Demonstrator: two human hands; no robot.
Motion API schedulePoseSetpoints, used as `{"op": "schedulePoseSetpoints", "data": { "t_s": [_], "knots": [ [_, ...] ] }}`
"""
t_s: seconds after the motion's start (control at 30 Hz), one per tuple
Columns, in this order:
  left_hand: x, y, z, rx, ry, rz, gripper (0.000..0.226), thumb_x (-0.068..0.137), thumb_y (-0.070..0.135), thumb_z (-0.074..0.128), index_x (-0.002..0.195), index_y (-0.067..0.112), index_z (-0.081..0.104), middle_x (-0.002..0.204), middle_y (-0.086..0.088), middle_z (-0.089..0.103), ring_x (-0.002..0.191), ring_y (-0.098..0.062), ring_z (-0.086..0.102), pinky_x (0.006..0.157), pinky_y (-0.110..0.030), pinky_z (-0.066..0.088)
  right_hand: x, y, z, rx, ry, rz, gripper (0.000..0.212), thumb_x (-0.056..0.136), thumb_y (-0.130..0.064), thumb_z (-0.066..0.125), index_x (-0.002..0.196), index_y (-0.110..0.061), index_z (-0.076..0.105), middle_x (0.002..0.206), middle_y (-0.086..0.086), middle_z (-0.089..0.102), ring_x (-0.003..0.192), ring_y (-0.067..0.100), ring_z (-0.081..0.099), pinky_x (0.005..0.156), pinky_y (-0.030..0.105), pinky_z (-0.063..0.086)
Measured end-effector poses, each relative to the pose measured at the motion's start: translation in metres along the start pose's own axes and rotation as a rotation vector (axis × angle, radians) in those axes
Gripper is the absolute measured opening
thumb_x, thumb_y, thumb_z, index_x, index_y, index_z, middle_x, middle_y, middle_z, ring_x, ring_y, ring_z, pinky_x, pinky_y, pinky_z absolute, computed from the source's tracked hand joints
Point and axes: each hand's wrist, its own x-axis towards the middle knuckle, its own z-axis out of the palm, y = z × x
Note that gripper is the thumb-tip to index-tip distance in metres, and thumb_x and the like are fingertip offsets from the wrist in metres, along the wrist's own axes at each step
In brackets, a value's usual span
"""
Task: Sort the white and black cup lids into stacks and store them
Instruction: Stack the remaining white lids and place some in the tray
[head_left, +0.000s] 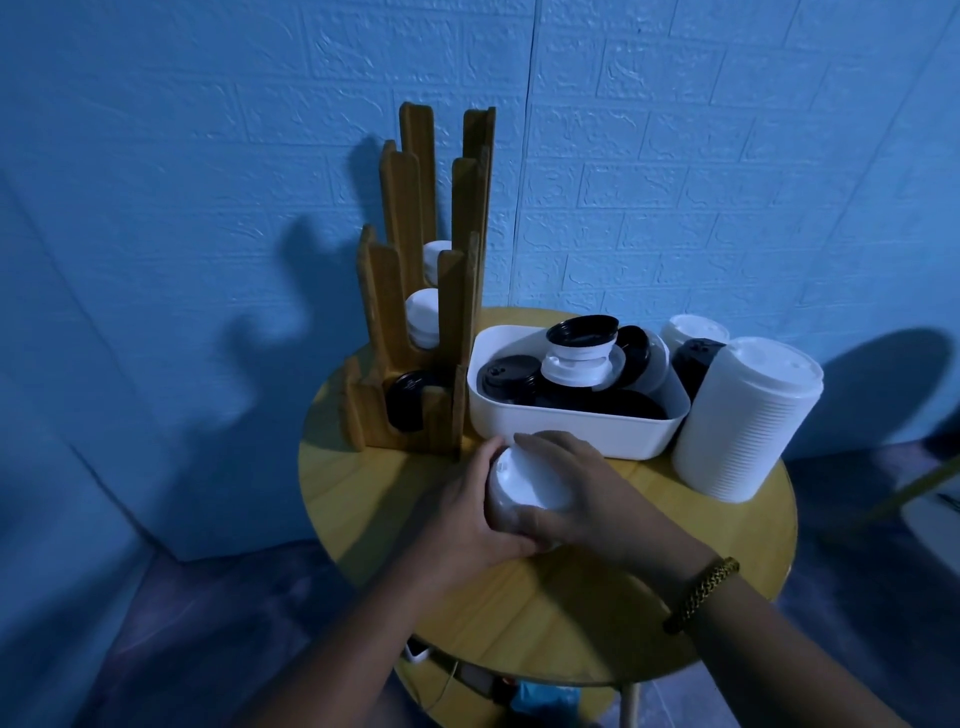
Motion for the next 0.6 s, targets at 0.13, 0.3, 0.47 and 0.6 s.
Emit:
{"op": "schedulePoseSetpoints", "data": {
  "t_s": [0.13,0.3,0.47,0.6],
  "knots": [
    [0.001,-0.001,0.002,0.002,0.001,-0.009,0.119,0.064,0.065,0.087,0.154,0.052,0.010,0.155,0.016,0.033,0.139,-0.009,0.036,0.106,-0.040,0.048,0.006,0.000,-0.008,0.004,-0.083,-0.024,0.081,0.079,-0.054,0.076,0.147,-0.035,0.038,0.143,-0.020,0.036,0.127,0.003,0.034,0.108,0.037,0.040],
    [0.001,0.001,0.001,0.032,-0.008,-0.001,0.115,0.068,0.056,0.087,0.155,0.047,0.013,0.146,0.017,0.035,0.131,-0.008,0.038,0.101,-0.032,0.047,0.008,-0.002,0.000,-0.189,0.005,-0.021,0.083,0.078,-0.064,0.070,0.148,-0.034,0.036,0.141,-0.016,0.039,0.122,0.007,0.036,0.103,0.033,0.039],
    [0.002,-0.003,0.002,0.033,-0.017,-0.004,0.106,0.066,0.063,0.084,0.151,0.054,0.020,0.148,0.020,0.039,0.131,-0.006,0.041,0.102,-0.039,0.050,0.006,0.007,0.001,-0.063,-0.029,-0.022,0.083,0.076,-0.067,0.069,0.146,-0.036,0.038,0.143,-0.019,0.040,0.124,0.006,0.040,0.105,0.037,0.040],
    [0.002,-0.003,0.002,0.050,-0.011,0.011,0.104,0.071,0.051,0.086,0.153,0.051,0.021,0.146,0.018,0.040,0.128,-0.004,0.040,0.102,-0.036,0.049,0.003,0.005,0.006,-0.072,0.014,-0.040,0.083,0.079,-0.063,0.070,0.148,-0.033,0.035,0.148,-0.017,0.038,0.128,0.007,0.038,0.108,0.036,0.038]
  ]
}}
